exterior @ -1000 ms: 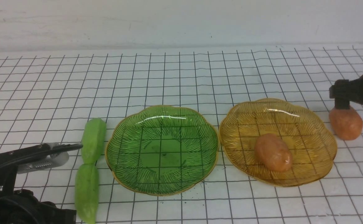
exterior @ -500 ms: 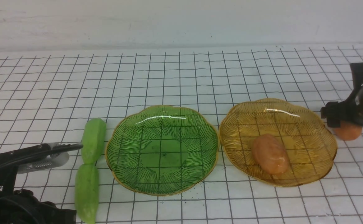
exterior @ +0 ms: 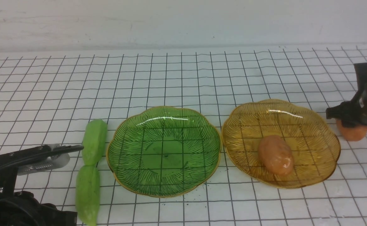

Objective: Put different types of vegetables on the plate.
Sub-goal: 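Put the potato onto the plate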

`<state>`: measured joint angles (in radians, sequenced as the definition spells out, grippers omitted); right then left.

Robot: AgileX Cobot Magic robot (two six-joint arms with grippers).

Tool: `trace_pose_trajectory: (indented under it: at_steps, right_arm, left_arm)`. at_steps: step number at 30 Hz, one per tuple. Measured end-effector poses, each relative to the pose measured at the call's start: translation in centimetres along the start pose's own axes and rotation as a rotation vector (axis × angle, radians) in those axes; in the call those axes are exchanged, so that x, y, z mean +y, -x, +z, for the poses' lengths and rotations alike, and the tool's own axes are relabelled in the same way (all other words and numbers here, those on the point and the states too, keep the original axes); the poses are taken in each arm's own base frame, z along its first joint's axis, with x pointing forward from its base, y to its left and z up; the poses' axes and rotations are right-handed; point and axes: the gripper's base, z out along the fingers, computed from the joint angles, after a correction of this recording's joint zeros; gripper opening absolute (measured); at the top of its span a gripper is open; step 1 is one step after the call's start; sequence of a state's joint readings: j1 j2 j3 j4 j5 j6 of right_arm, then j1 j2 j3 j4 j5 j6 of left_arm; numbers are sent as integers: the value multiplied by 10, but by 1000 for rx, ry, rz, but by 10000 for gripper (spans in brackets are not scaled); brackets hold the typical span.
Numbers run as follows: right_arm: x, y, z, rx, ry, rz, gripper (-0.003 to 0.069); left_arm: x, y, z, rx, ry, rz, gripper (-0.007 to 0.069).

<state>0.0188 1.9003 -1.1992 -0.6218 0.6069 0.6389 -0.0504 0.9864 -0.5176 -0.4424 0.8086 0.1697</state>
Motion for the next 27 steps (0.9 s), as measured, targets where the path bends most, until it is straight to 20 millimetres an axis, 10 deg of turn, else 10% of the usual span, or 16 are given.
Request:
trace_pose_trajectory:
  at_steps: [7, 17, 27]
  right_arm:
    - [-9, 4, -14, 39, -58, -7, 318]
    - [-30, 24, -133, -7, 102, 168, 318]
    - [19, 5, -119, 168, 340, -14, 318]
  left_arm:
    - [0, 0, 0, 0, 0, 0, 13]
    - [0, 0, 0, -1, 1, 1, 13]
    - [0, 0, 0, 0, 1, 2, 13]
